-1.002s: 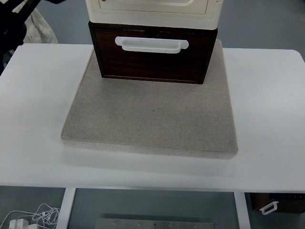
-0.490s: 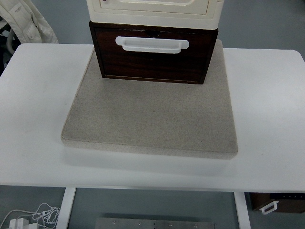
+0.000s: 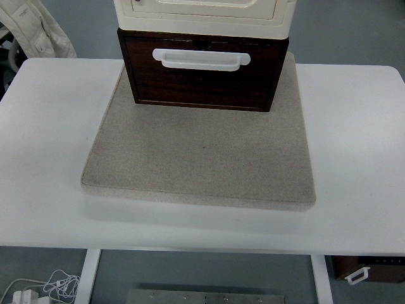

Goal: Close drawer under combined cabinet

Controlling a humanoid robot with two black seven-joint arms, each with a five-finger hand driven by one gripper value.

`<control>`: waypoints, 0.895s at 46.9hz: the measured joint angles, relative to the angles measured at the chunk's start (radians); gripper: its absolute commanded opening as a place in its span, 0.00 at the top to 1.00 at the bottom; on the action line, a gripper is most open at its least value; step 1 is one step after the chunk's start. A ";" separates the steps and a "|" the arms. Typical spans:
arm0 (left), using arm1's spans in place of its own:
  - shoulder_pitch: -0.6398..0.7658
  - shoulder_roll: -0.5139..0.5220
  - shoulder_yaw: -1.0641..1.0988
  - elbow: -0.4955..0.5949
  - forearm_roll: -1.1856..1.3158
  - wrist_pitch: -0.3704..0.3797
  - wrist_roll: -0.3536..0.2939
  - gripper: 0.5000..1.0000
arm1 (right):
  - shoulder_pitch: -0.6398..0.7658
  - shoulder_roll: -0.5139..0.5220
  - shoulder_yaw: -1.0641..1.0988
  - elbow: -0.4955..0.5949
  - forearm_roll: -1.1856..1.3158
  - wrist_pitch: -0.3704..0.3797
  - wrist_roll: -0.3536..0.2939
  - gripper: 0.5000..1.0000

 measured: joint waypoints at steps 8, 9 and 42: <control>0.003 -0.016 0.003 0.113 -0.035 0.001 0.003 0.00 | 0.000 0.000 0.000 0.000 0.000 0.000 0.000 0.10; 0.007 -0.019 0.002 0.121 -0.046 0.001 0.003 0.00 | 0.000 0.000 0.000 0.000 0.000 0.000 0.000 0.10; 0.172 -0.148 0.021 0.244 -0.109 0.114 0.105 0.00 | 0.000 0.000 0.000 0.000 0.000 0.000 0.000 0.10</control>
